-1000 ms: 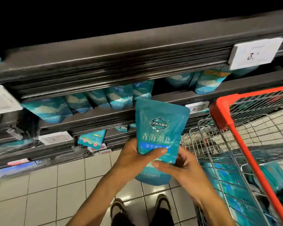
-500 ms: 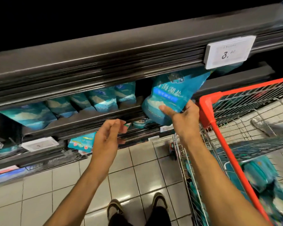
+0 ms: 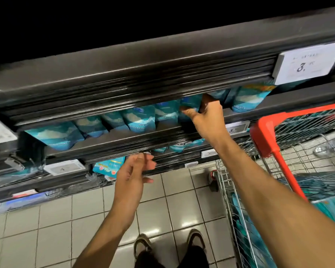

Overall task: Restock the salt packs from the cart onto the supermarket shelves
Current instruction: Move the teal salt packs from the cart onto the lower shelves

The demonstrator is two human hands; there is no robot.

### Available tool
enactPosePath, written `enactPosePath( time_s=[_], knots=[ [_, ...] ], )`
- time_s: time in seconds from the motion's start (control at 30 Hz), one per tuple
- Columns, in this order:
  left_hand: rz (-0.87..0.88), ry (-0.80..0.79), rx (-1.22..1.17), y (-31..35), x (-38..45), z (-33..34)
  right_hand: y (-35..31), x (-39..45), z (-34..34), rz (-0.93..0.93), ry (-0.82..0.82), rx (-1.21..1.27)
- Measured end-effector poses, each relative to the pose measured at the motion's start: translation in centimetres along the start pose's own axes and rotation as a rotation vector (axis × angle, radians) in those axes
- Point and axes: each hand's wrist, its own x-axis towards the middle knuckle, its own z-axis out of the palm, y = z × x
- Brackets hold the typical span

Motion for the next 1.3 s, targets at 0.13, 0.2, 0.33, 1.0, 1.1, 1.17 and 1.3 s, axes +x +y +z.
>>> enactPosePath(
  time_s=[0.13, 0.2, 0.33, 1.0, 1.1, 1.17, 1.3],
  knots=[
    [-0.011, 0.011, 0.002, 0.4, 0.0, -0.1, 0.1, 0.3, 0.0, 0.032, -0.032, -0.039],
    [-0.018, 0.011, -0.001, 0.5, -0.1, 0.0, 0.1, 0.4, 0.0, 0.045, -0.05, -0.039],
    [-0.012, 0.016, -0.003, 0.8, -0.3, 0.2, 0.3, 0.1, -0.1, 0.086, -0.099, 0.013],
    [0.098, -0.402, 0.068, 8.2, -10.2, 9.8, -5.1, -20.5, -15.5, 0.126, 0.234, 0.27],
    [0.141, -0.582, 0.128, 10.4, -13.4, 13.1, -5.9, -25.6, -20.5, 0.197, 0.408, 0.302],
    [0.155, -0.676, 0.178, 11.0, -15.0, 15.2, -6.0, -28.5, -23.5, 0.231, 0.528, 0.315],
    [0.118, -0.833, 0.27, 11.5, -18.6, 20.6, -4.6, -33.5, -29.3, 0.348, 0.778, 0.327]
  ],
)
